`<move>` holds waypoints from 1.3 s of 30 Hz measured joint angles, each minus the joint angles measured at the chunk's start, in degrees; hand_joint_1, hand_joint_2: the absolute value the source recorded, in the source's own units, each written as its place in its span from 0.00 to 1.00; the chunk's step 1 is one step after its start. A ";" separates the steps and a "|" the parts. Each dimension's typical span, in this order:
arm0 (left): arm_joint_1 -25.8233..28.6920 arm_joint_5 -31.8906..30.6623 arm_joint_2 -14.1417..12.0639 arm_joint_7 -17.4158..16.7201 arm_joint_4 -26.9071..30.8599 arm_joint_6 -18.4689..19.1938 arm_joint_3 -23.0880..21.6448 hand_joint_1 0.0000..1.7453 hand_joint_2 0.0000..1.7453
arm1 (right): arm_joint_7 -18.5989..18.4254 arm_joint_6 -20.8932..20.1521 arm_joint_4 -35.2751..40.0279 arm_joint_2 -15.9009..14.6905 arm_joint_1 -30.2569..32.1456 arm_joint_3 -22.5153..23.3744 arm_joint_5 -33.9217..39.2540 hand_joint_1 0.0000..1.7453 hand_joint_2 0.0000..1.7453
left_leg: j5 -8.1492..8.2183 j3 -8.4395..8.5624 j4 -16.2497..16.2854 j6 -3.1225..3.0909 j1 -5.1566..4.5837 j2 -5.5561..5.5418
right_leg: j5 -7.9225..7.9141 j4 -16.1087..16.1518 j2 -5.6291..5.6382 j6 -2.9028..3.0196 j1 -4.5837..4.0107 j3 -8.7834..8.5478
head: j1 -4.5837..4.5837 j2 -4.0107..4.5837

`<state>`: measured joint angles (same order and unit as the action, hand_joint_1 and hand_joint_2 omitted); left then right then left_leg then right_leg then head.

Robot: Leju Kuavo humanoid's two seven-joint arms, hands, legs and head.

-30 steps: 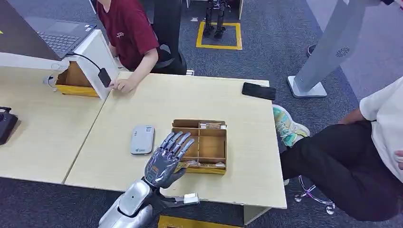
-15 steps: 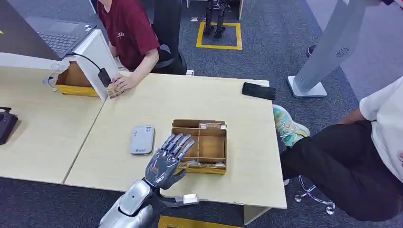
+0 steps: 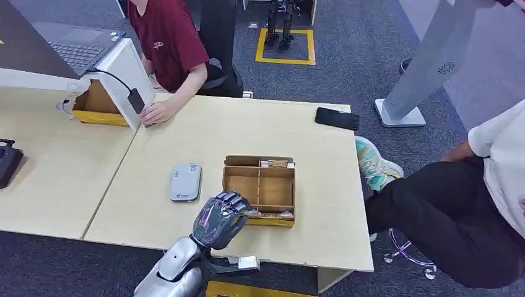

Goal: Pass the card to the sensor for recognition and then transmit it.

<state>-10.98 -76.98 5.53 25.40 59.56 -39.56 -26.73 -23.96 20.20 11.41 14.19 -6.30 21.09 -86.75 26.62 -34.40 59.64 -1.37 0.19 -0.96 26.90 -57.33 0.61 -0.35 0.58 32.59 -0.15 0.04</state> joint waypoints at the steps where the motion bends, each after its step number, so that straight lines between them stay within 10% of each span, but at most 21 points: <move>1: -0.03 0.04 0.04 0.02 -0.22 0.00 0.00 1.00 1.00 | 0.02 0.00 0.00 0.00 0.00 0.00 0.00 0.00 0.00 | 0.00 0.00 0.00 0.00 0.00 0.00 | 0.00 0.00 0.00 0.00 0.00 0.00 | -0.02 0.00; 15: -1.56 1.94 0.28 -0.50 -3.06 -0.17 0.00 0.99 1.00 | 0.55 -0.02 0.00 0.00 -0.02 0.00 0.00 0.00 0.00 | 0.00 0.00 0.00 0.00 0.00 0.00 | 0.00 0.00 0.00 0.00 0.00 0.00 | 0.00 0.00; 16: -1.57 1.94 0.31 -0.61 -3.17 -0.17 0.00 0.34 1.00 | 0.63 -0.02 0.00 0.00 -0.02 0.00 0.00 0.00 0.00 | 0.00 0.00 0.00 0.00 0.00 0.00 | 0.00 0.00 0.00 0.00 0.00 0.00 | -0.02 0.00; 17: -1.57 1.94 0.31 -0.66 -3.21 -0.17 0.00 0.00 1.00 | 0.81 -0.02 0.00 0.00 -0.02 0.00 0.00 0.00 0.00 | 0.00 0.00 0.00 0.00 0.00 0.00 | 0.00 0.00 0.00 0.00 0.00 0.00 | 0.00 0.00; 39: -1.56 1.75 0.31 -1.36 -3.28 -0.17 0.00 0.00 1.00 | 0.92 0.00 0.00 0.00 -0.02 0.15 0.00 0.00 0.00 | 0.00 0.00 0.00 0.00 0.00 0.00 | 0.00 0.00 0.00 0.00 0.00 0.00 | -0.02 0.00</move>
<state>-12.54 -75.23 5.84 24.04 56.28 -39.74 -26.73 -23.04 20.20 11.41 14.19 -6.32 21.24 -86.75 26.62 -34.40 59.64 -1.37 0.19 -0.97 26.90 -57.33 0.61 -0.35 0.58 32.58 -0.17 0.04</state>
